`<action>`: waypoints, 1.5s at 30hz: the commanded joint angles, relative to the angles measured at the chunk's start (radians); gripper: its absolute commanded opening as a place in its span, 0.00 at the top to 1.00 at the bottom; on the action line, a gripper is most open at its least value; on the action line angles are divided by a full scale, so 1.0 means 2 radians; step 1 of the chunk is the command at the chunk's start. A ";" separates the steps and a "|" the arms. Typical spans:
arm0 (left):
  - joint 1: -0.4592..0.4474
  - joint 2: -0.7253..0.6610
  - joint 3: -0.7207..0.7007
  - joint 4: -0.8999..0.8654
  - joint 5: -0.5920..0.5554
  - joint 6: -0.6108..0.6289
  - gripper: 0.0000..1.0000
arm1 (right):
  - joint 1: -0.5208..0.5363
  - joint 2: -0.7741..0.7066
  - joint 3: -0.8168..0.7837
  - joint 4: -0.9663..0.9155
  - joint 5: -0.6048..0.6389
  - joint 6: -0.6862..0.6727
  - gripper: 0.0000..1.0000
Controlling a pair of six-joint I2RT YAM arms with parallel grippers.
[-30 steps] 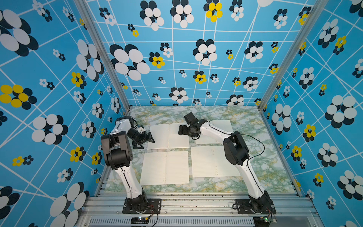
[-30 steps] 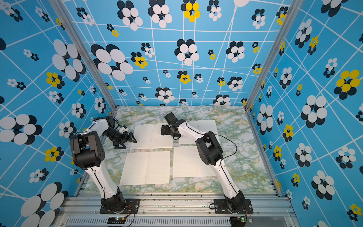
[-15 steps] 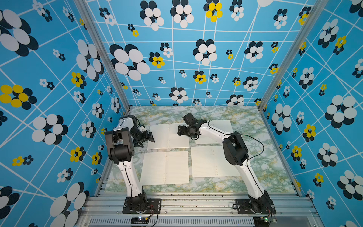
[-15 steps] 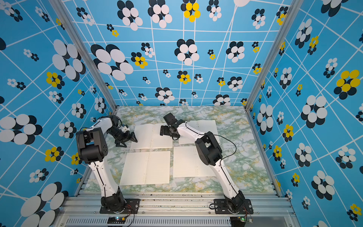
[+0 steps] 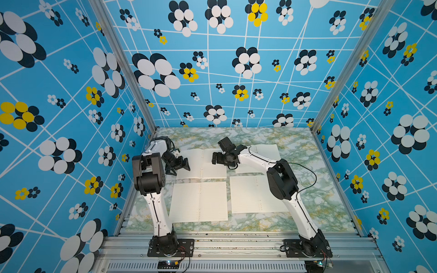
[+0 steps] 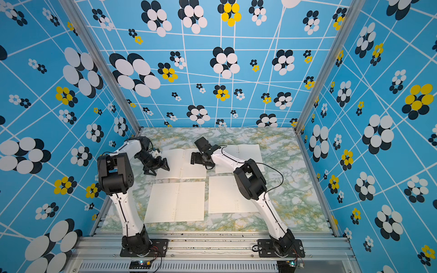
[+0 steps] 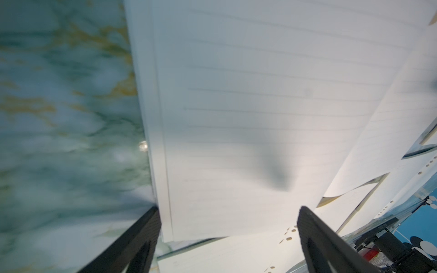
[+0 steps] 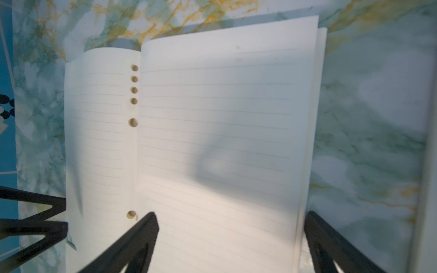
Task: Close the notebook
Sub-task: Close the notebook at the center of the board.
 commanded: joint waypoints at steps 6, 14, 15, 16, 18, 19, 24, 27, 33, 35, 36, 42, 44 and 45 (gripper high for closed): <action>-0.012 0.014 0.002 0.009 0.036 -0.007 0.08 | 0.009 0.019 -0.012 -0.012 -0.007 0.012 0.01; -0.015 -0.031 -0.002 0.020 0.113 0.002 0.08 | 0.009 0.028 -0.001 -0.016 -0.011 0.011 0.01; -0.016 -0.033 0.001 0.016 0.124 0.006 0.08 | 0.009 0.030 0.002 -0.018 -0.011 0.010 0.01; -0.017 -0.036 0.002 0.013 0.134 0.008 0.08 | 0.009 0.031 0.003 -0.019 -0.011 0.010 0.01; -0.020 -0.043 0.001 0.014 0.152 0.011 0.07 | 0.009 0.032 0.007 -0.022 -0.009 0.009 0.01; -0.020 -0.050 0.001 0.015 0.159 0.011 0.07 | 0.009 0.032 0.008 -0.022 -0.008 0.008 0.01; -0.028 -0.087 0.003 0.018 0.196 0.013 0.07 | 0.006 0.032 0.015 -0.027 -0.005 0.002 0.01; -0.042 -0.098 0.008 0.006 0.207 0.026 0.07 | 0.001 0.031 0.017 -0.030 -0.006 0.001 0.01; -0.083 -0.097 0.019 -0.023 0.224 0.055 0.06 | -0.015 0.001 -0.007 -0.023 0.006 -0.003 0.01; -0.097 -0.093 0.024 -0.028 0.223 0.061 0.06 | -0.025 -0.023 -0.028 -0.015 0.012 -0.005 0.01; -0.101 -0.091 0.027 -0.031 0.225 0.063 0.06 | -0.030 -0.032 -0.037 -0.011 0.012 -0.006 0.01; -0.102 -0.091 0.040 -0.044 0.250 0.082 0.06 | -0.050 -0.082 -0.070 -0.001 0.014 -0.019 0.01; -0.092 -0.093 0.042 -0.049 0.258 0.090 0.06 | -0.052 -0.096 -0.076 0.001 0.018 -0.019 0.01; -0.085 -0.094 0.043 -0.050 0.261 0.091 0.06 | -0.053 -0.099 -0.079 0.004 0.017 -0.018 0.01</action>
